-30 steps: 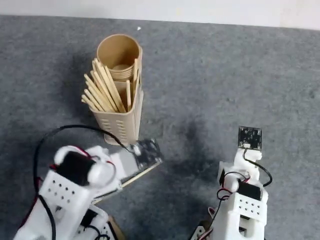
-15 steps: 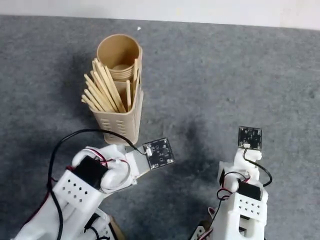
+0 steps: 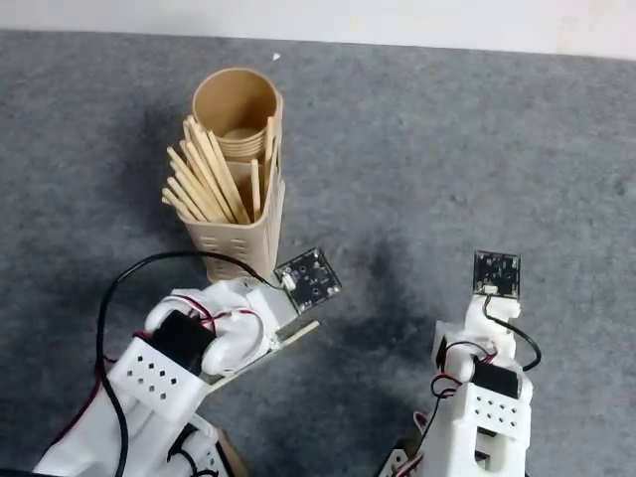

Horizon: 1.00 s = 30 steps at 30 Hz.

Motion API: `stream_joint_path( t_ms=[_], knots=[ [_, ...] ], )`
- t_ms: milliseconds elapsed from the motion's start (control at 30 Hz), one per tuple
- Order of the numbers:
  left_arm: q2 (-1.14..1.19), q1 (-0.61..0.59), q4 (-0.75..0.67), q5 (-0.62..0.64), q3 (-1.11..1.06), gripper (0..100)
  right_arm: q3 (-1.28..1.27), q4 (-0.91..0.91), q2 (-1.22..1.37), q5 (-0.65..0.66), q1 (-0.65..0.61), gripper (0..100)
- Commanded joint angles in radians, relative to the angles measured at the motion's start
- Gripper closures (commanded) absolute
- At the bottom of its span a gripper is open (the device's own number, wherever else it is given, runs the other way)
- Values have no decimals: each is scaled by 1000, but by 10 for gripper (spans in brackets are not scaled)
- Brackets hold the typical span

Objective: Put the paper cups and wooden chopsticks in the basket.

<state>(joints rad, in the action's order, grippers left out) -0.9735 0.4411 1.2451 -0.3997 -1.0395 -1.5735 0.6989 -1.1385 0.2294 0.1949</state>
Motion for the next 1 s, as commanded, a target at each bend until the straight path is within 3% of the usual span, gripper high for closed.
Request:
stream_joint_path(
  t_ms=[0, 200, 367, 533, 633, 833, 967],
  knots=[
    [1, 25, -9, 14, 5, 819, 5, -15, -10, 5, -7, 976],
    [1, 271, 74, 46, 5, 819, 4, -15, -10, 5, -7, 976],
    [1, 372, 75, 64, 5, 819, 4, -15, -10, 5, -7, 976],
    [2, 366, 74, 63, 8, 819, 4, -15, -10, 6, -5, 976],
    [70, 277, 83, 63, 77, 819, 4, -15, -10, 6, -5, 976],
    [421, 202, 244, 25, 398, 819, 4, -15, -10, 8, -7, 976],
    [616, 202, 170, 3, 409, 819, 4, -15, -10, 9, -4, 976]
  ],
)
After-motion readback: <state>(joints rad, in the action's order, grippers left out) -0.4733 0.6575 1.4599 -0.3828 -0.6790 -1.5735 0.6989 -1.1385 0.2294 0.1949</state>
